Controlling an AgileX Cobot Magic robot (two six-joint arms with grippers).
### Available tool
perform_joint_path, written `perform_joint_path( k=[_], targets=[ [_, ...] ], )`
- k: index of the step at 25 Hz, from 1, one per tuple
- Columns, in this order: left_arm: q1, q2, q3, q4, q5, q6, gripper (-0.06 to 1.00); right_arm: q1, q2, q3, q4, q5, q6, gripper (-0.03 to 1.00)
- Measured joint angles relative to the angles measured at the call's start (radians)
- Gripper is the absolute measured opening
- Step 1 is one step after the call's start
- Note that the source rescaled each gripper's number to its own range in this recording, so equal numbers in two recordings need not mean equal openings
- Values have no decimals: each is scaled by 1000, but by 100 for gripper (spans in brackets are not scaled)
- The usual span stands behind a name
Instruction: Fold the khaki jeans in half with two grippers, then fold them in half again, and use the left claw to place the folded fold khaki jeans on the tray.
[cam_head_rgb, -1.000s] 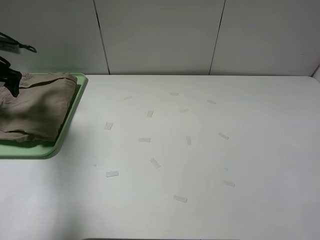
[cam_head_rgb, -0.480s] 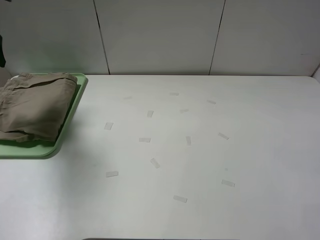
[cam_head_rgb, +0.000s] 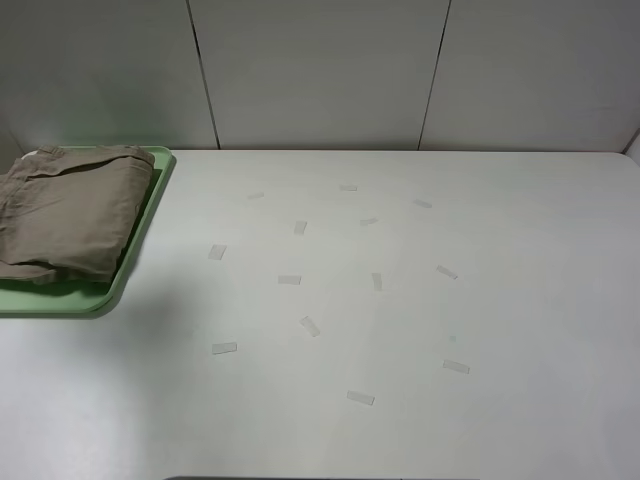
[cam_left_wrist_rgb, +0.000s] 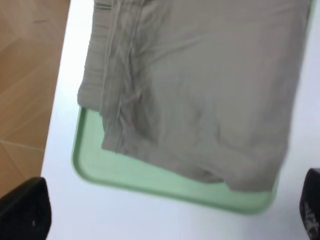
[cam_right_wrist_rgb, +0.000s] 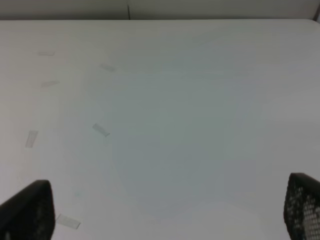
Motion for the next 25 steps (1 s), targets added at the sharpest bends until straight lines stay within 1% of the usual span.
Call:
perform_joint_path(
  k=[6, 10, 16, 20, 22, 25],
  targets=[
    [0, -133, 1, -5, 46, 29, 100, 0, 0, 0, 0, 0, 0, 100],
    [0, -244, 63, -14, 46, 41, 100, 0, 0, 0, 0, 0, 0, 100],
    [0, -456, 272, -19, 45, 67, 100, 0, 0, 0, 0, 0, 0, 100],
    [0, -626, 434, -24, 5, 79, 100, 0, 0, 0, 0, 0, 1, 100],
    [0, -703, 497, -47, -5, 81, 100, 0, 0, 0, 0, 0, 1, 100],
    [0, -834, 601, -117, -15, 90, 100, 0, 0, 0, 0, 0, 1, 100]
  ],
)
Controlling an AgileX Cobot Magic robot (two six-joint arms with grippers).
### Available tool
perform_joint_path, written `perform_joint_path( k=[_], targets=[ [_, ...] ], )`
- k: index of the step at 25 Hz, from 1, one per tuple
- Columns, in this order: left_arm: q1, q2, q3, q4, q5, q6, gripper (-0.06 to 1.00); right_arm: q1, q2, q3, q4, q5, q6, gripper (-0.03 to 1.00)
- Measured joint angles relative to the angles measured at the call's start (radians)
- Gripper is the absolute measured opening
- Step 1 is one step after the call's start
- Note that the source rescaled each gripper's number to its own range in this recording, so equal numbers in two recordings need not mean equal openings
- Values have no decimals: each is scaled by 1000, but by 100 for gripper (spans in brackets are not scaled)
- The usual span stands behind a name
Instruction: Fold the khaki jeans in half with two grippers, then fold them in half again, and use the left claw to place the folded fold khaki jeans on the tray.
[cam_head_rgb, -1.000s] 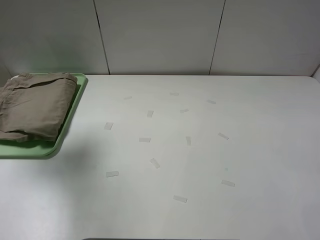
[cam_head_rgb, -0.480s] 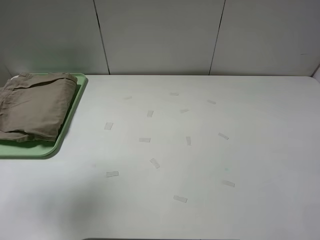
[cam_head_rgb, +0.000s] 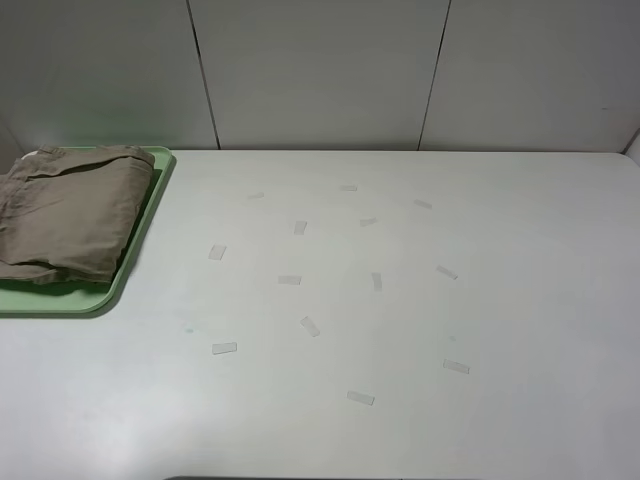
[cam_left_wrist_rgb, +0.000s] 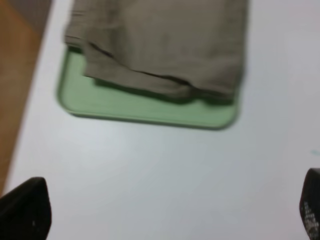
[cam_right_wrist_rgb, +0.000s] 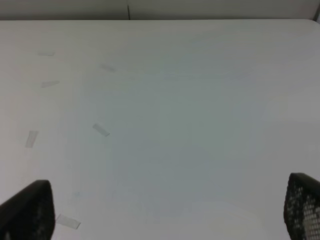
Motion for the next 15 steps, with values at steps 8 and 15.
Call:
perform_joint_path(
  k=[8, 15],
  targets=[
    [0, -346, 126, -80, 24, 8, 100, 0, 0, 0, 0, 0, 0, 100],
    [0, -505, 141, -86, 64, 39, 100, 0, 0, 0, 0, 0, 0, 100]
  ],
)
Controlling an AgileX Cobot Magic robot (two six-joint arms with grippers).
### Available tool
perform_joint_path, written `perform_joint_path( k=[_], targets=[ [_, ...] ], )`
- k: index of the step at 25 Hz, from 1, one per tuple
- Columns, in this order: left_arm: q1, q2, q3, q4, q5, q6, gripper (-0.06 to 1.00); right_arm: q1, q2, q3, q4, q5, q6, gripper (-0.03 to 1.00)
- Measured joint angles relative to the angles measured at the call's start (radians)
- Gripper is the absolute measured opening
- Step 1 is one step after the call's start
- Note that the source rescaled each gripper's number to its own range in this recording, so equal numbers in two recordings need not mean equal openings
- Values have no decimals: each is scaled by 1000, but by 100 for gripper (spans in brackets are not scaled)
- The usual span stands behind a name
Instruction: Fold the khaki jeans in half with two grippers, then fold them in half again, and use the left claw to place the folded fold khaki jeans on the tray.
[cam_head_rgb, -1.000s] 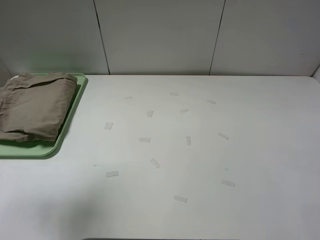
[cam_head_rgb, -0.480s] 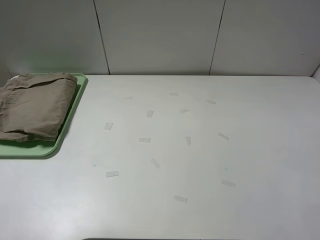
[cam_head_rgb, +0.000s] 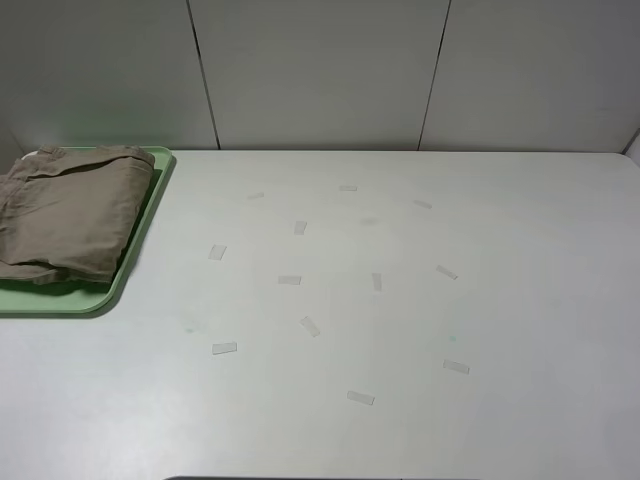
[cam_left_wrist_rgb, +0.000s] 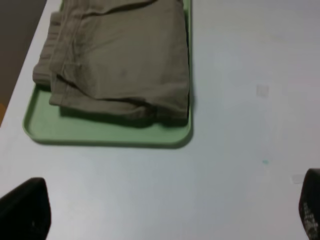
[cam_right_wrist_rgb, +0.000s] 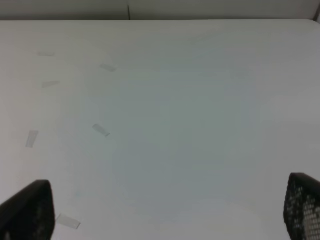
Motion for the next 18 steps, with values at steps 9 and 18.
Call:
perform_joint_path(
  k=[9, 18],
  targets=[
    [-48, -59, 105, -57, -3, 74, 100, 0, 0, 0, 0, 0, 0, 100],
    [-203, -156, 270, 13, -96, -91, 100, 0, 0, 0, 0, 0, 0, 100]
  ],
)
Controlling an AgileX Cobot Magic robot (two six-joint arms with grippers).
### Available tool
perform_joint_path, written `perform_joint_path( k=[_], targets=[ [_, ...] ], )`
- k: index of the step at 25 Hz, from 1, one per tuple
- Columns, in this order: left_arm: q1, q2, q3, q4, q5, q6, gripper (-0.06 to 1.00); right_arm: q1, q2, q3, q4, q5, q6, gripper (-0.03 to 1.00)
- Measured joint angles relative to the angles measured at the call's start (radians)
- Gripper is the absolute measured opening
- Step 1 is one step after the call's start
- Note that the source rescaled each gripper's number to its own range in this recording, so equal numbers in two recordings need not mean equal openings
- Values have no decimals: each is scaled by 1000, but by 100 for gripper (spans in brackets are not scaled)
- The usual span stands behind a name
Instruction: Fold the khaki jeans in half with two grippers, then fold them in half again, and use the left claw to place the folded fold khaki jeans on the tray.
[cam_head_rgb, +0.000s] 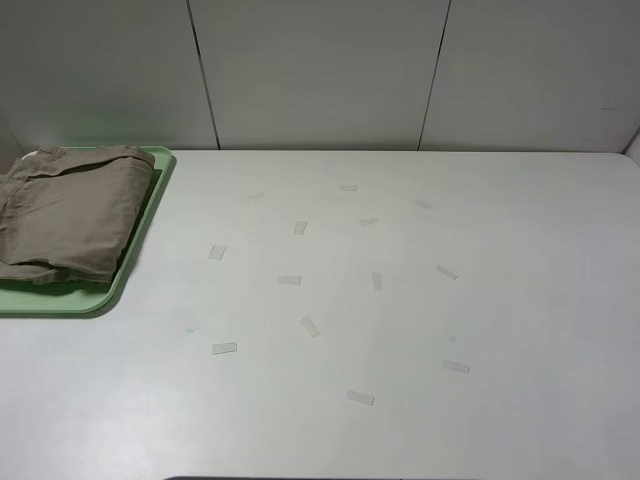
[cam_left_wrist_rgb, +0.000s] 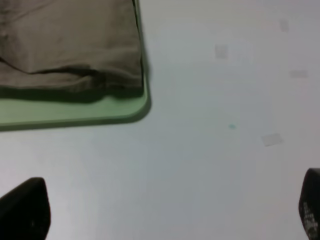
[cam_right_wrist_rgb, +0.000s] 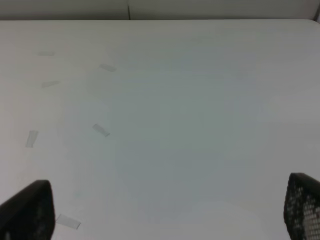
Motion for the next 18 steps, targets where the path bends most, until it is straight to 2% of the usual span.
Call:
perform_joint_path(
  k=[18],
  targets=[
    [-3, -2, 0, 16, -4, -8, 100, 0, 0, 0, 0, 0, 0, 100]
  ],
)
